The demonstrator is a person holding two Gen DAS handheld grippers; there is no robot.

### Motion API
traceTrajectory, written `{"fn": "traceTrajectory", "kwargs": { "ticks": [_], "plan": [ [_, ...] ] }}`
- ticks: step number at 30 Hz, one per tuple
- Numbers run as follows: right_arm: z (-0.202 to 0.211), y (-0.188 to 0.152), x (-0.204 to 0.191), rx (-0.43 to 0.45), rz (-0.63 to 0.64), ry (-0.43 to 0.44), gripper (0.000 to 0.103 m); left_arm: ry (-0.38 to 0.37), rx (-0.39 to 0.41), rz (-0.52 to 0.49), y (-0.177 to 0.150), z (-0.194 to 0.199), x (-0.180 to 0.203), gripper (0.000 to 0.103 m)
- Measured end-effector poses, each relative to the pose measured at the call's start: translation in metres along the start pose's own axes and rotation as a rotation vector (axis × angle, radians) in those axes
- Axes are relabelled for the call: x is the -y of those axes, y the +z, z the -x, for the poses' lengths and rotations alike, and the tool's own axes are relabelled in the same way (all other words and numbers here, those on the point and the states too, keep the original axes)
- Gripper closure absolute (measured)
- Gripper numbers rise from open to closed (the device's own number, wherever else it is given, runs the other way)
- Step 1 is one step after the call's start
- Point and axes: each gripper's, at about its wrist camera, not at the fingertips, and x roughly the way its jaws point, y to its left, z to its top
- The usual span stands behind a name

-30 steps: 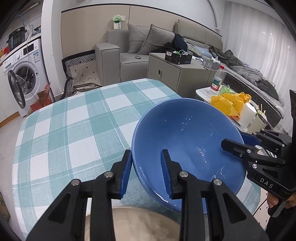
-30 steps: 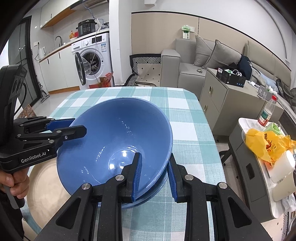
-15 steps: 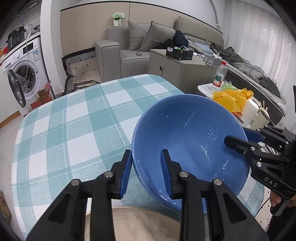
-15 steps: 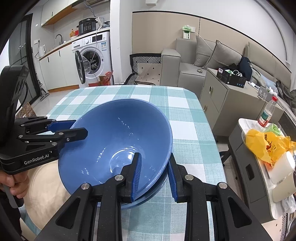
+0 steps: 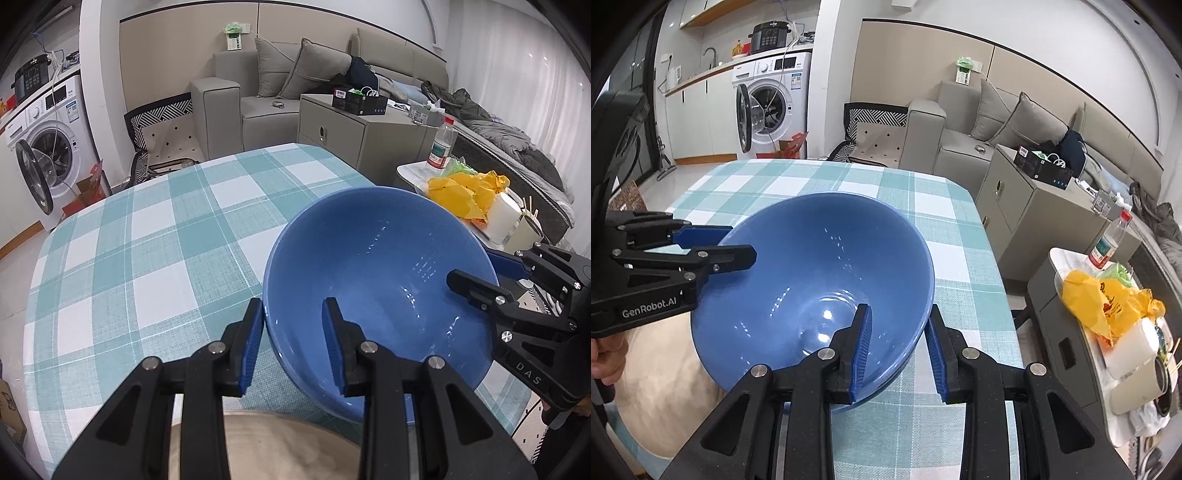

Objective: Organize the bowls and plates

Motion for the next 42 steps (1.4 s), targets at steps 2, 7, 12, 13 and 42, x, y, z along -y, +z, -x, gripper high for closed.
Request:
{"fn": "traceTrajectory", "kwargs": {
  "ticks": [2,7,12,13,42],
  "plan": [
    [-0.004,-0.001,-0.001,-0.019,0.003,0.0,0.07,0.004,0.0,-0.008,0.0,0.0,0.0,0.071],
    [-0.011,-0.002,0.005,-0.04,-0.024,0.034,0.069,0.006,0.0,-0.011,-0.001,0.0,0.001,0.071],
    [-0.016,-0.003,0.007,-0.058,-0.031,0.055,0.066,0.007,0.002,-0.02,-0.002,0.001,0.002,0.071],
    [-0.016,-0.003,0.007,-0.057,-0.035,0.062,0.064,0.006,0.0,-0.019,-0.002,0.001,0.002,0.07],
    [0.007,-0.013,0.049,0.061,-0.228,0.165,0.001,-0.021,0.03,0.133,-0.009,0.007,-0.019,0.0]
  ]
}}
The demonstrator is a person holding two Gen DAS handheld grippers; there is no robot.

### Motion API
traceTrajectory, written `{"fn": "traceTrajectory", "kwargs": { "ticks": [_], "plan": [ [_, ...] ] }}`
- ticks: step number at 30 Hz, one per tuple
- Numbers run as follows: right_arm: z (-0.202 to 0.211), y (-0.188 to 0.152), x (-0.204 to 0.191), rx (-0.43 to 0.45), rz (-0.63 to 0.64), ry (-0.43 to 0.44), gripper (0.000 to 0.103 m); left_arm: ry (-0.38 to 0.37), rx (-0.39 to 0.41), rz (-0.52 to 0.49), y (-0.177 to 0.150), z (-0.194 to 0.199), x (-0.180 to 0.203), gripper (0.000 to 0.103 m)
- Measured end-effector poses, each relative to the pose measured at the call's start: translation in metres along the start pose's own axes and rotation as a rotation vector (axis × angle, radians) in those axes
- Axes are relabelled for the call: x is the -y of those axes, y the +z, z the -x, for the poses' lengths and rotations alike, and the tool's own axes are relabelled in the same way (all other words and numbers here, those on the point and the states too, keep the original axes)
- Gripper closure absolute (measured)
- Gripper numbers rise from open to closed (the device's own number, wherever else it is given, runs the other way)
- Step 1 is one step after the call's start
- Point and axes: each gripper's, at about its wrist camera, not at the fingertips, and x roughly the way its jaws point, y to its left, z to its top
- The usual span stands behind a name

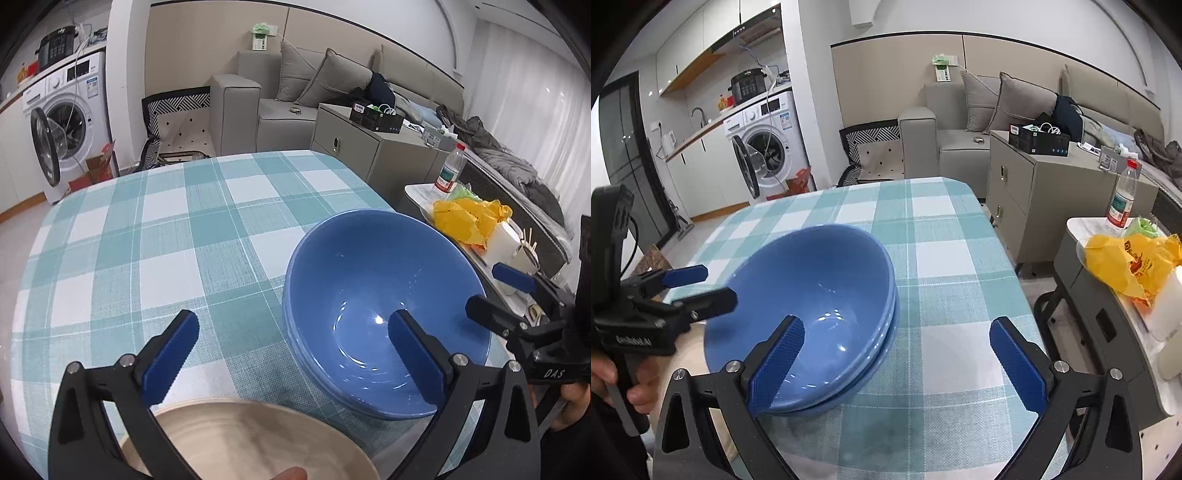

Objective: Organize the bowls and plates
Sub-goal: 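Open both grippers and release the nested blue bowls, then close both grippers on the rim of the blue bowl stack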

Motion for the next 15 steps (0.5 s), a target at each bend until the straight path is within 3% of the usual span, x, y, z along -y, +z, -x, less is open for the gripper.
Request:
{"fn": "traceTrajectory", "kwargs": {
  "ticks": [7,15],
  "plan": [
    [-0.003,-0.005,-0.003,-0.017,0.009,0.024,0.001,-0.005,-0.005,-0.019,-0.005,-0.004,0.005,0.0],
    [-0.006,-0.01,0.008,-0.023,-0.063,0.078,0.001,-0.02,-0.039,-0.007,-0.009,-0.008,0.004,0.0]
  ]
}}
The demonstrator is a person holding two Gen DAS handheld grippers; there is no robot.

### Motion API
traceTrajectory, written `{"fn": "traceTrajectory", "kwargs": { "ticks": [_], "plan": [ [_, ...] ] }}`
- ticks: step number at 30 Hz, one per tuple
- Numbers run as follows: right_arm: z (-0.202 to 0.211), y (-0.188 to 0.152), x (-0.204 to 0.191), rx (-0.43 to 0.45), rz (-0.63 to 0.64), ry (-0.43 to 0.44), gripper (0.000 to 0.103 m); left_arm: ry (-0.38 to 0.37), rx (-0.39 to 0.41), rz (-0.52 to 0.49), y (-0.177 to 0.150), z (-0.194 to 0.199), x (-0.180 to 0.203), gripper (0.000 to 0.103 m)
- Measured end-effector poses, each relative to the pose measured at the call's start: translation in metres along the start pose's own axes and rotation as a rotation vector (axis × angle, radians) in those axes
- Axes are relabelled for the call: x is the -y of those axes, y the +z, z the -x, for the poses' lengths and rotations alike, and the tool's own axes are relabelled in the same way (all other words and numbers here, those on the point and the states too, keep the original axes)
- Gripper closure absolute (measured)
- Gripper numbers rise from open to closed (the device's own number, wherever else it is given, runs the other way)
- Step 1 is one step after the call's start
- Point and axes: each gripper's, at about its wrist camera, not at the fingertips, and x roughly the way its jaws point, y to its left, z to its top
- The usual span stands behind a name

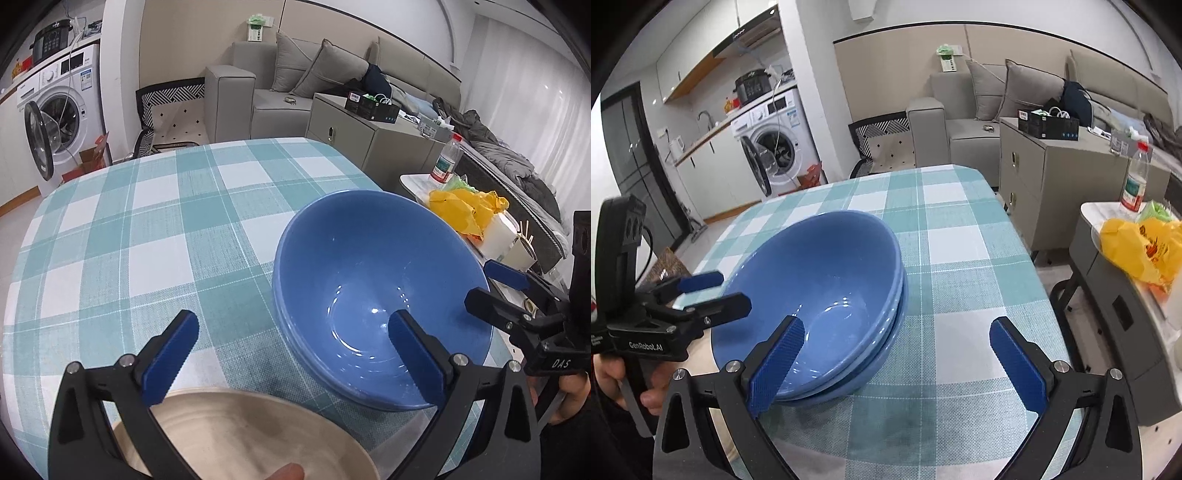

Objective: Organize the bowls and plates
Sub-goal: 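Close both grippers on the rim of the blue bowl stack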

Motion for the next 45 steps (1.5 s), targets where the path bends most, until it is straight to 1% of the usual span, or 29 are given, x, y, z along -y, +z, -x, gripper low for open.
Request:
{"fn": "traceTrajectory", "kwargs": {
  "ticks": [8,12,16,19,22,25,27,29,31,32,35,36,39,40,42,45],
  "plan": [
    [-0.01,-0.002,0.004,-0.031,-0.058,0.067,0.001,-0.02,-0.04,0.029,-0.003,-0.009,-0.004,0.0],
    [-0.015,-0.003,0.006,-0.042,-0.089,0.123,0.003,-0.042,-0.051,0.041,-0.003,-0.012,-0.004,0.0],
    [-0.02,-0.006,0.006,-0.056,-0.101,0.152,0.019,-0.059,-0.061,0.039,-0.003,-0.016,-0.001,0.0],
    [-0.022,-0.007,0.006,-0.059,-0.11,0.159,0.02,-0.081,-0.068,0.041,-0.003,-0.018,0.0,0.0],
    [-0.025,-0.008,0.008,-0.073,-0.134,0.204,0.026,-0.085,-0.081,0.041,-0.003,-0.021,0.001,0.0],
    [-0.025,-0.008,0.008,-0.073,-0.139,0.207,0.026,-0.101,-0.097,0.057,-0.003,-0.024,0.001,0.001],
    [-0.025,-0.008,0.008,-0.073,-0.143,0.216,0.03,-0.119,-0.1,0.061,-0.003,-0.024,0.002,0.002],
    [-0.026,-0.008,0.008,-0.081,-0.147,0.241,0.038,-0.124,-0.103,0.057,-0.004,-0.025,0.003,0.002],
    [-0.026,-0.008,0.007,-0.077,-0.149,0.24,0.041,-0.128,-0.102,0.06,-0.004,-0.024,0.003,0.003],
    [-0.025,-0.008,0.006,-0.076,-0.149,0.238,0.041,-0.133,-0.098,0.06,-0.003,-0.023,0.004,0.007],
    [-0.025,-0.008,0.007,-0.075,-0.157,0.244,0.043,-0.13,-0.09,0.058,-0.003,-0.021,0.005,0.009],
    [-0.025,-0.008,0.006,-0.077,-0.159,0.248,0.044,-0.133,-0.087,0.053,-0.003,-0.02,0.005,0.017],
    [-0.026,-0.008,0.007,-0.075,-0.165,0.247,0.044,-0.146,-0.085,0.059,-0.003,-0.019,0.006,0.029],
    [-0.026,-0.008,0.007,-0.074,-0.169,0.248,0.045,-0.146,-0.086,0.06,-0.003,-0.019,0.006,0.031],
    [-0.026,-0.008,0.008,-0.073,-0.175,0.248,0.045,-0.15,-0.093,0.057,-0.003,-0.019,0.006,0.04],
    [-0.025,-0.008,0.009,-0.073,-0.186,0.25,0.047,-0.137,-0.095,0.051,-0.003,-0.02,0.008,0.043]
  ]
}}
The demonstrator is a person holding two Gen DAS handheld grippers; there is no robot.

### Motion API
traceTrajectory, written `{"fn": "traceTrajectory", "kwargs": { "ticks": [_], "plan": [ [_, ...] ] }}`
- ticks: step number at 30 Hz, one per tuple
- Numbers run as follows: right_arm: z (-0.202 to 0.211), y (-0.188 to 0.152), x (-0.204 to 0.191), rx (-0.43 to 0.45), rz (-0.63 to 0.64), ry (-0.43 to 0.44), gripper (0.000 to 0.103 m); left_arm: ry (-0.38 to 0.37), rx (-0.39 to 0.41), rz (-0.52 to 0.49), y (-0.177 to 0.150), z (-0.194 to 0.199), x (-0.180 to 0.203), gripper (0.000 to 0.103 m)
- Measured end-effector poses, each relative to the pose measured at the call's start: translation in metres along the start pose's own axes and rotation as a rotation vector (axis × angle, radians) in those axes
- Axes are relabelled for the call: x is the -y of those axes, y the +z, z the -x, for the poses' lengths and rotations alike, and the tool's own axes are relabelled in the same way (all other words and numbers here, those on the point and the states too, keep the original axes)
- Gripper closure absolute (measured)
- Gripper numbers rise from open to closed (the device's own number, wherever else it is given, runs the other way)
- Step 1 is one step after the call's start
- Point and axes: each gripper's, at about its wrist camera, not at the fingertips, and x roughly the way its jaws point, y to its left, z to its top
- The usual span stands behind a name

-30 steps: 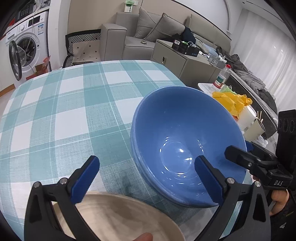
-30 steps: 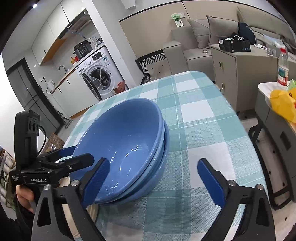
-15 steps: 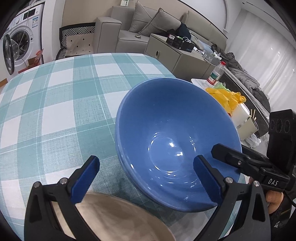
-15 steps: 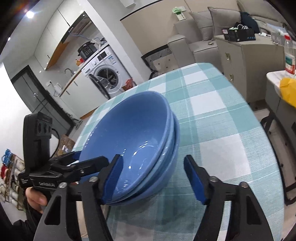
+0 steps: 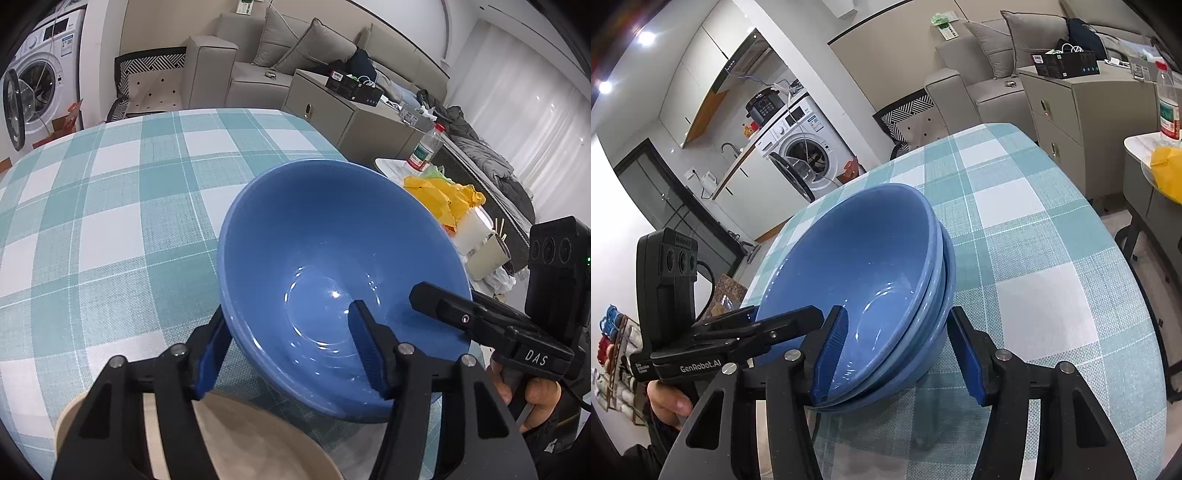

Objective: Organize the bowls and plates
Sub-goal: 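Close both grippers on the rim of the blue bowl stack, then lift the blue bowl stack with both grippers and carry it over the cream plates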

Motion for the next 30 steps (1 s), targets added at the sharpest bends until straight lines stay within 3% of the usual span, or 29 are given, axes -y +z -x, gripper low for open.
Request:
{"fn": "traceTrajectory", "kwargs": {
  "ticks": [6,30],
  "plan": [
    [0.0,0.0,0.0,0.004,0.001,-0.004,0.048,0.045,-0.003,-0.017,-0.001,0.0,0.001,0.054],
    [0.006,0.002,-0.007,0.024,0.042,0.007,0.05,0.099,0.014,-0.039,-0.002,0.014,0.007,0.055]
  ]
}}
